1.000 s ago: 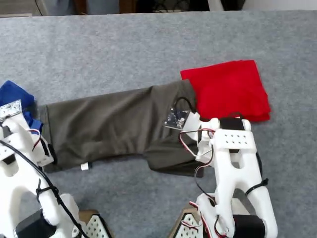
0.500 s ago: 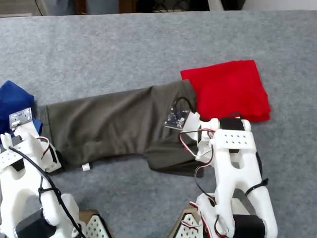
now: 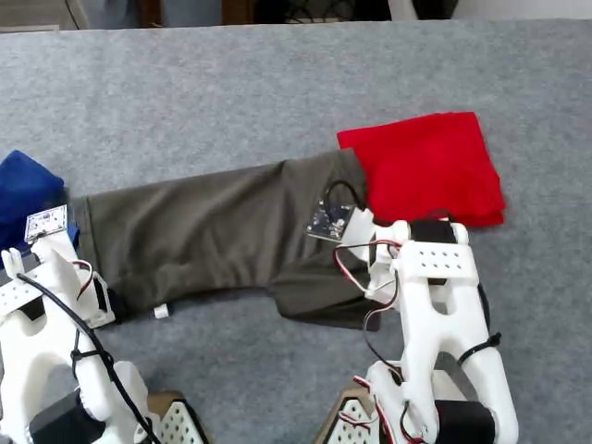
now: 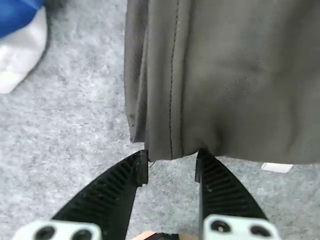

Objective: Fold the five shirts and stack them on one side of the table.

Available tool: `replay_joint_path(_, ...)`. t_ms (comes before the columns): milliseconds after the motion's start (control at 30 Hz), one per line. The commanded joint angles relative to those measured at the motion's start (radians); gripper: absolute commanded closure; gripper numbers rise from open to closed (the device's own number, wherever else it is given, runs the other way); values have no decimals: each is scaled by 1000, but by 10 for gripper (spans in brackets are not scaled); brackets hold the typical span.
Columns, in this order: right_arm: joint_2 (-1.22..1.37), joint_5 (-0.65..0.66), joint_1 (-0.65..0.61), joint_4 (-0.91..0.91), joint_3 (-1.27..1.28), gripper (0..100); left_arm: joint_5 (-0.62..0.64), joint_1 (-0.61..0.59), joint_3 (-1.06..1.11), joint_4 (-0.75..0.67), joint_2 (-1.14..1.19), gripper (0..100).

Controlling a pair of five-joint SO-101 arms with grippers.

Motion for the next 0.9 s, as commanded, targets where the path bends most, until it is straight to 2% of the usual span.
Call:
replay_joint_path(0, -19, -9, -12, -11, -4, 987, -8, -5, -12, 8, -3, 852)
replay_joint_path(167, -21, -9, -12, -11, -5, 987, -6, 2, -10, -23, -3, 974)
replay_joint_path(500, -22, -9, -6, -6, -13, 987, -8, 2, -13, -55, -6, 971)
replay_joint_path(733, -22, -25, -8, 55, -105, 987, -11, 53, -213, 129, -14, 971)
replay_joint_path(867, -22, -49, -9, 69, -137, 987, -11, 62, -242, 204, -5, 964)
